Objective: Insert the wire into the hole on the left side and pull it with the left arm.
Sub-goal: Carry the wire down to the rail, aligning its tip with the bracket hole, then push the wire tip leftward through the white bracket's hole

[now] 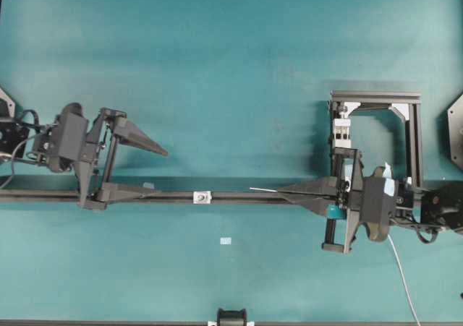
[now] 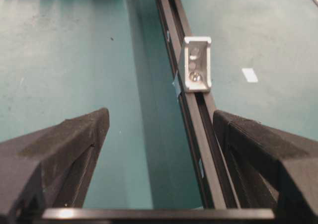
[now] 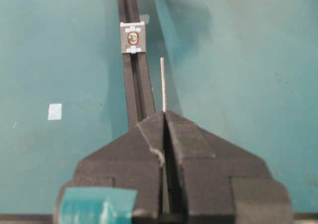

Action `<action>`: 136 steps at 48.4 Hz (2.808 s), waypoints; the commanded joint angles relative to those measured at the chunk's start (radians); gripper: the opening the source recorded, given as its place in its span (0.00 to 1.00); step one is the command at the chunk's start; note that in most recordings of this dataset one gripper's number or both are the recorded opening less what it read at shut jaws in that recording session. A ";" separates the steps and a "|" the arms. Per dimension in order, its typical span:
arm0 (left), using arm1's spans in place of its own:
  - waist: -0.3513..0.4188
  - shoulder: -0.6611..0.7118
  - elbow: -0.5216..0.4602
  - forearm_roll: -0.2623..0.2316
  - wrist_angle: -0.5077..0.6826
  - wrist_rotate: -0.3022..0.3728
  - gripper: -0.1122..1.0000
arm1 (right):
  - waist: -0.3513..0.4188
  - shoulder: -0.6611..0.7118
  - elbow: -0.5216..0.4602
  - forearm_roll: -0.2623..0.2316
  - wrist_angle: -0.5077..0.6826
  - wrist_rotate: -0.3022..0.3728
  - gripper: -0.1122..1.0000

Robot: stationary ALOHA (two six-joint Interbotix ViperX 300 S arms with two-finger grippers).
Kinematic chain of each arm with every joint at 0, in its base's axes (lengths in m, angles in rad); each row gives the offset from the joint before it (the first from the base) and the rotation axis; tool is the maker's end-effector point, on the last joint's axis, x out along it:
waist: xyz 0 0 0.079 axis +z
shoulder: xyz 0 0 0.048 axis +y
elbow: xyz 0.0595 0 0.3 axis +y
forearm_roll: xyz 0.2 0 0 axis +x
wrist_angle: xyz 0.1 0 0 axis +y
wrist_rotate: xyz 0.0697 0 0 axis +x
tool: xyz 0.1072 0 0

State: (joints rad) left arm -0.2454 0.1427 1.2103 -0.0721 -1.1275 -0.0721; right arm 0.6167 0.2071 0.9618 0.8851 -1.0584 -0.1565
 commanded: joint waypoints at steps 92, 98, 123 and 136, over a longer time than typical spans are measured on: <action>-0.054 0.109 -0.094 0.008 -0.043 0.000 0.79 | -0.147 0.112 -0.048 -0.354 -0.011 0.186 0.14; -0.054 0.110 -0.095 0.008 -0.043 0.000 0.79 | -0.152 0.121 -0.060 -0.367 -0.011 0.186 0.14; -0.054 0.109 -0.097 0.008 -0.038 0.002 0.79 | -0.184 0.150 -0.087 -0.391 -0.002 0.186 0.14; -0.054 0.106 -0.097 0.008 -0.038 0.002 0.79 | -0.193 0.156 -0.101 -0.391 0.005 0.186 0.14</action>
State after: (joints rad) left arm -0.2945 0.2623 1.1213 -0.0660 -1.1612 -0.0721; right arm 0.4310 0.3728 0.8713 0.4970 -1.0538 0.0307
